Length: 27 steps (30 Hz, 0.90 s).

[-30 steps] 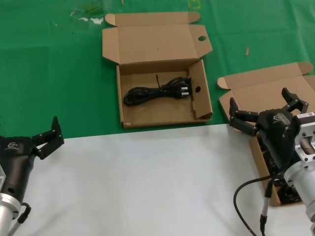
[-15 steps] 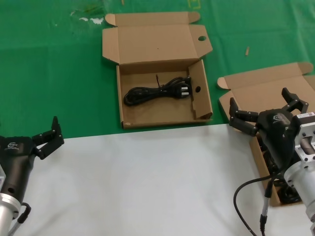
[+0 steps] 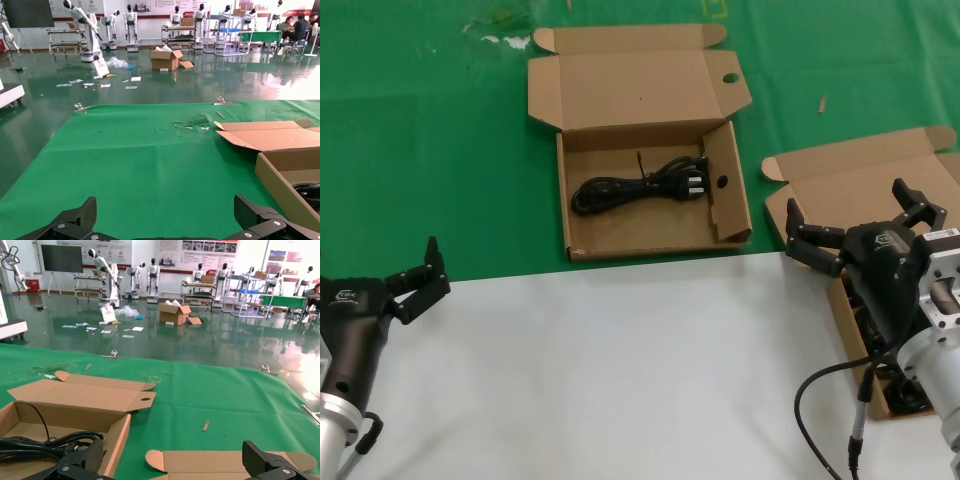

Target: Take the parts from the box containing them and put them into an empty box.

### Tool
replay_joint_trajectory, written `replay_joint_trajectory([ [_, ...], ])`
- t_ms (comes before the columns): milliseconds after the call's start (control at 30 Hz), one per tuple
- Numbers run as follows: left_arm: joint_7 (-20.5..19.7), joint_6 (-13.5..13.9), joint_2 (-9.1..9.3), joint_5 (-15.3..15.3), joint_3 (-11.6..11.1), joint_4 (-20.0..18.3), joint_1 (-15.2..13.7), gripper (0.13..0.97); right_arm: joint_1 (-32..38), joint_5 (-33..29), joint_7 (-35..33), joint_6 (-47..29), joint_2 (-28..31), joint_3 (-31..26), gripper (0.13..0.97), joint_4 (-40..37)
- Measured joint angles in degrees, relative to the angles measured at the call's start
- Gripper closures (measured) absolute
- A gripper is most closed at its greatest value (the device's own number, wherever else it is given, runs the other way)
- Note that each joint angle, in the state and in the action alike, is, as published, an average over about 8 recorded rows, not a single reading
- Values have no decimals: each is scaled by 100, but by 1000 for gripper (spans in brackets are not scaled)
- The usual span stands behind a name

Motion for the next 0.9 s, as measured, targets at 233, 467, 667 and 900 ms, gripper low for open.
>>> replay_joint_trajectory([
  [233, 0, 0, 0, 0, 0, 0, 0, 132, 0, 0, 0, 0, 0, 0, 129, 0],
  [467, 0, 0, 0, 0, 0, 0, 0, 132, 0, 0, 0, 0, 0, 0, 129, 0],
  [667, 0, 0, 0, 0, 0, 0, 0, 132, 0, 0, 0, 0, 0, 0, 129, 0],
  [900, 0, 0, 0, 0, 0, 0, 0, 132, 0, 0, 0, 0, 0, 0, 129, 0],
])
